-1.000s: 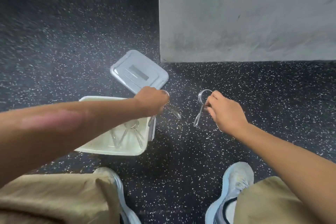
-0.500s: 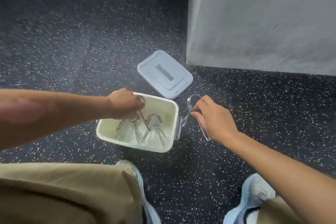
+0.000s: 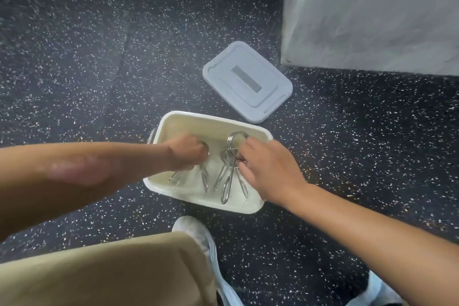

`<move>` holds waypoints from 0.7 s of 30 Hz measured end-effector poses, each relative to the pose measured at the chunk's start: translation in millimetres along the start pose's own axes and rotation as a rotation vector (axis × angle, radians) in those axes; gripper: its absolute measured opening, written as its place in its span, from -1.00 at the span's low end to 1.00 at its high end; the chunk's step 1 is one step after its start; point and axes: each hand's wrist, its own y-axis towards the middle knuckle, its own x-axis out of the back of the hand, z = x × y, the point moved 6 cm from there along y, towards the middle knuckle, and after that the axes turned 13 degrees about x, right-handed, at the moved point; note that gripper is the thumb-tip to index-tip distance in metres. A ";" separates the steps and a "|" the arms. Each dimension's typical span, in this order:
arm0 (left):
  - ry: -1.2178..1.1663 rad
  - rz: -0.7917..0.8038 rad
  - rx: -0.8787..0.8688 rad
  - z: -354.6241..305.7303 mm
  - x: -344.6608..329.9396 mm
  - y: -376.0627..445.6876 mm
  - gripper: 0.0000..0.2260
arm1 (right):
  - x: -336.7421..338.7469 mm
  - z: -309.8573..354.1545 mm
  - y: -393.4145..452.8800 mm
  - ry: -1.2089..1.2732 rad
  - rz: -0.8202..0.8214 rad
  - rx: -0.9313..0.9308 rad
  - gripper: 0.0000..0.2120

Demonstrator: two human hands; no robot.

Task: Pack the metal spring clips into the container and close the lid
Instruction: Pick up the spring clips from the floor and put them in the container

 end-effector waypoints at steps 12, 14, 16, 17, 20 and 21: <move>0.014 -0.060 0.030 2.8 -26.0 6.0 -0.78 | -66.1 1.4 19.1 0.074 0.244 -0.109 -0.87; -0.017 -0.035 0.036 3.5 -18.9 3.0 -0.76 | -76.1 0.9 20.8 0.059 0.288 -0.127 -0.87; -0.062 0.008 0.019 3.1 -8.2 -4.9 -0.71 | -86.4 -1.1 22.5 0.031 0.332 -0.150 -0.90; -0.081 0.030 0.004 3.0 -2.5 -11.4 -0.68 | -90.6 -2.0 23.2 0.013 0.350 -0.162 -0.90; -0.117 0.054 -0.008 11.8 10.5 -35.8 -0.63 | -101.5 -5.8 25.7 -0.020 0.382 -0.195 -0.82; -0.115 0.051 -0.011 16.2 14.0 -44.6 -0.63 | -104.4 -7.2 25.1 -0.028 0.388 -0.203 -0.80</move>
